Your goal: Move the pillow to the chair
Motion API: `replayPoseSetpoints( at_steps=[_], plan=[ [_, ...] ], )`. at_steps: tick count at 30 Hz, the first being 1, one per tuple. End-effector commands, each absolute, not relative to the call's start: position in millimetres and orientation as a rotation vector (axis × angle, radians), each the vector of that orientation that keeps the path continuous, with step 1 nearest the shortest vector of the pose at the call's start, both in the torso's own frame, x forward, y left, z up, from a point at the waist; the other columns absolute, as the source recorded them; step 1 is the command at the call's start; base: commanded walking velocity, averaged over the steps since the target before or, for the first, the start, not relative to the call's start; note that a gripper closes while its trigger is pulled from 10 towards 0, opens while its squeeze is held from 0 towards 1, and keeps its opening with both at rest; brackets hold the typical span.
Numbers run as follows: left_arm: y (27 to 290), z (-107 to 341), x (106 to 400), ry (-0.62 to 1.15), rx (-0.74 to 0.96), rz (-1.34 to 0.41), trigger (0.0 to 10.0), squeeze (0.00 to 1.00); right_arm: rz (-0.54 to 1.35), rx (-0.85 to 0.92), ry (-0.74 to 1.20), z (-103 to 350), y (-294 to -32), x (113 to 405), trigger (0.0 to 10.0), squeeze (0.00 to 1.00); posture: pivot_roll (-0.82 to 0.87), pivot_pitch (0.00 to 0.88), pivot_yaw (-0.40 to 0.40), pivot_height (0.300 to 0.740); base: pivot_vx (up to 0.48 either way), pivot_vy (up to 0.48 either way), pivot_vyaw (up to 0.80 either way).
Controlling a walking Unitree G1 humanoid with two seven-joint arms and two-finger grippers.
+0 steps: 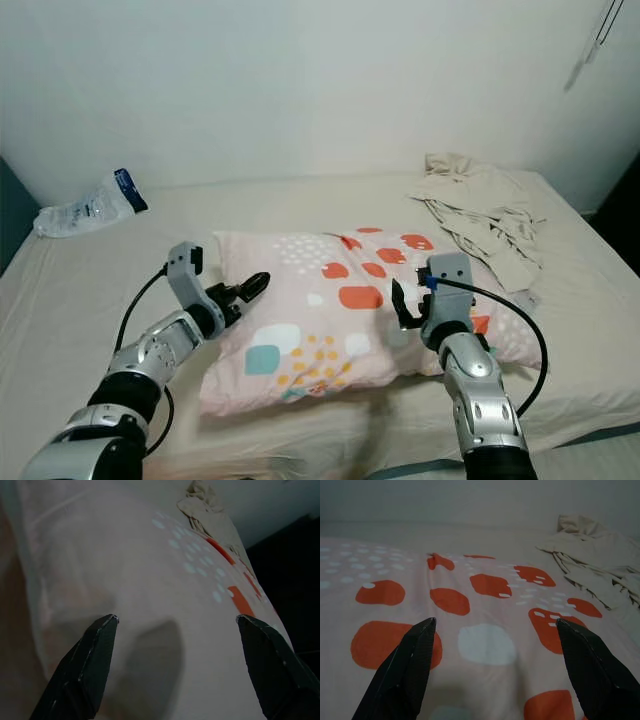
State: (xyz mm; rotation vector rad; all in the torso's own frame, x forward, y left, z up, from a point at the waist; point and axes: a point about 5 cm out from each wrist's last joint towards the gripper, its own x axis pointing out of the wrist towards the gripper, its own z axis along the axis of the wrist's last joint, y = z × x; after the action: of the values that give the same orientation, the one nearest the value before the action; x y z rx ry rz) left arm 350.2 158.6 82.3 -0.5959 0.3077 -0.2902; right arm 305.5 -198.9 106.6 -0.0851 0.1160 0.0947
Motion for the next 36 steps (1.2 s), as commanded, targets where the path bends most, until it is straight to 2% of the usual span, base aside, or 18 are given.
replayPoseSetpoints(
  at_steps=[1,5,7,9,10,13,22,29,33,36],
  plan=[
    [166.7,80.8,349.2,0.306,-0.598,-0.260,10.0,0.00,0.094,-0.089,0.106,110.3,-199.8,306.1,10.0,0.00,-0.10,0.098,0.002,0.680,0.000,0.000,0.00],
    [167.9,83.8,350.6,0.291,-0.617,-0.249,10.0,0.00,0.105,-0.081,0.080,116.7,-199.3,307.4,10.0,0.00,-0.11,0.098,0.002,0.680,0.000,0.000,0.00],
    [164.8,86.8,353.0,0.285,-0.753,-0.251,10.0,0.00,0.125,-0.076,0.063,120.0,-197.3,307.9,10.0,0.00,-0.11,0.102,0.003,0.680,0.000,0.000,0.00],
    [164.0,86.5,353.3,0.290,-0.762,-0.255,10.0,0.00,0.127,-0.079,0.061,120.5,-197.2,308.1,10.0,0.00,-0.11,0.102,0.003,0.680,0.000,0.000,0.00],
    [164.3,78.6,351.4,0.335,-0.651,-0.241,10.0,0.00,0.126,-0.084,0.073,119.7,-197.5,308.3,10.0,0.00,-0.11,0.103,0.005,0.680,0.000,0.000,0.00],
    [172.5,73.2,350.9,0.358,-0.603,-0.189,10.0,0.00,0.110,-0.071,0.073,120.2,-199.3,307.6,10.0,0.00,-0.13,0.105,0.011,0.666,0.000,0.000,0.00],
    [168.8,71.4,350.9,0.419,-0.634,-0.221,10.0,0.00,0.125,-0.079,0.058,122.3,-198.9,305.4,10.0,0.00,-0.13,0.103,0.010,0.656,0.000,0.000,0.00],
    [171.2,61.0,348.0,0.459,-0.544,-0.197,10.0,0.00,0.138,-0.068,0.060,121.5,-196.6,304.8,10.0,0.00,-0.13,0.112,0.009,0.656,0.000,0.000,0.00],
    [165.8,61.6,347.7,0.468,-0.595,-0.244,10.0,0.00,0.140,-0.063,0.061,121.5,-195.2,303.7,10.0,0.00,-0.13,0.122,0.010,0.656,0.000,0.000,0.00],
    [165.3,60.8,347.0,0.478,-0.695,-0.232,10.0,0.00,0.145,-0.061,0.064,120.7,-193.4,302.9,10.0,0.00,-0.13,0.124,0.012,0.656,0.000,0.000,0.00]
  ],
)
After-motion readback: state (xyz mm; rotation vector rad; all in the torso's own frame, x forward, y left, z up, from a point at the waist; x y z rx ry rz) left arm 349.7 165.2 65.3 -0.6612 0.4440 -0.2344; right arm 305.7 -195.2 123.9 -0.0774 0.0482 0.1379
